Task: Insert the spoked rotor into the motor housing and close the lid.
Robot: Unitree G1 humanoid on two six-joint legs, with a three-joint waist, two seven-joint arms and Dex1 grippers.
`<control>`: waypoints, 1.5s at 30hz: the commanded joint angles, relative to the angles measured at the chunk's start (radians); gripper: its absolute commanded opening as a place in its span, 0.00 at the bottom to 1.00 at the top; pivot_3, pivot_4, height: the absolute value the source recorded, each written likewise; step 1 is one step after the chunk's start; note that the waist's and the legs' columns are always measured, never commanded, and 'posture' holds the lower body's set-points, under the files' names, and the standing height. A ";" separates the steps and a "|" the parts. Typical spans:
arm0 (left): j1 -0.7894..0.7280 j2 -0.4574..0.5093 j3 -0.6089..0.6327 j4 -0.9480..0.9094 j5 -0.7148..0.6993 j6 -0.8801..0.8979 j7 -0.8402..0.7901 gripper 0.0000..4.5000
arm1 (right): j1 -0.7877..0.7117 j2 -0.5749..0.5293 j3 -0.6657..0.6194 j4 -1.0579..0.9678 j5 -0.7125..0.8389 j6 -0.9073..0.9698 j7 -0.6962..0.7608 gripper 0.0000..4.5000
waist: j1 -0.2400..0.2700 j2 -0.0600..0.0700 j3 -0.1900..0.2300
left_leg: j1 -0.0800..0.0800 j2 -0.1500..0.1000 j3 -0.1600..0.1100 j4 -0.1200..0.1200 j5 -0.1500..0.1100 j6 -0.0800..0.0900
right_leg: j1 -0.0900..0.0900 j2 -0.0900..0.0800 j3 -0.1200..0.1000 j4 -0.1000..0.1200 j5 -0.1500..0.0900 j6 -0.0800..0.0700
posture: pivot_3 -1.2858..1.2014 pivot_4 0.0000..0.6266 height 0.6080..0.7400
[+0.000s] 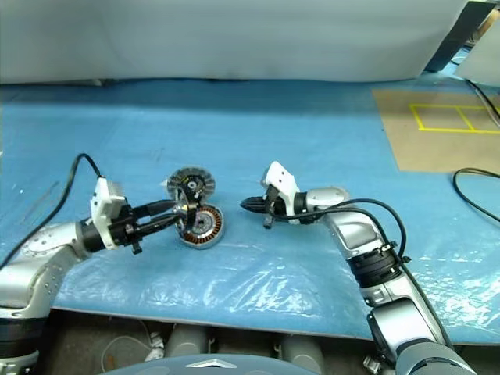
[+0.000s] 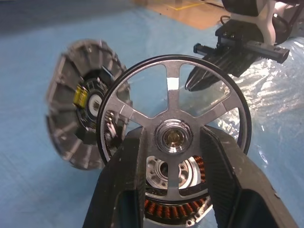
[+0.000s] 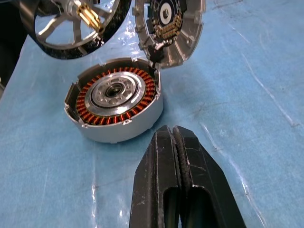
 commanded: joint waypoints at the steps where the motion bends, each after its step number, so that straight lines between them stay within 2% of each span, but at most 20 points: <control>1: 0.018 -0.006 -0.022 -0.018 0.024 -0.041 0.012 0.30 | 0.010 -0.010 0.001 -0.033 -0.003 -0.017 0.007 0.00 | -0.003 0.000 0.000 | 0.000 0.000 0.000 0.000 0.000 0.000 | 0.000 0.000 0.000 0.000 0.000 0.000 | 0.52 0.24 1.00; 27: 0.079 0.072 -0.051 -0.046 0.088 -0.014 0.089 0.30 | 0.021 0.002 0.016 -0.022 -0.039 -0.024 -0.012 0.00 | -0.007 0.001 0.000 | 0.002 0.000 0.000 0.000 0.000 0.000 | 0.001 0.000 0.001 0.000 0.000 0.000 | 0.52 0.24 1.00; 36: 0.041 0.087 -0.095 -0.051 0.125 0.017 0.118 0.30 | 0.013 0.013 0.018 0.000 -0.059 -0.046 -0.015 0.00 | -0.005 0.002 0.000 | 0.003 0.000 0.000 0.001 0.000 0.000 | 0.002 0.000 0.001 0.000 0.000 -0.001 | 0.52 0.24 1.00; 45: -0.018 0.050 -0.049 -0.074 0.055 0.067 0.157 0.96 | 0.006 0.028 0.016 0.023 -0.069 -0.067 -0.022 0.00 | -0.006 0.002 -0.001 | 0.003 0.000 0.000 0.002 0.000 0.000 | 0.002 0.000 0.001 0.001 -0.001 -0.002 | 0.52 0.24 1.00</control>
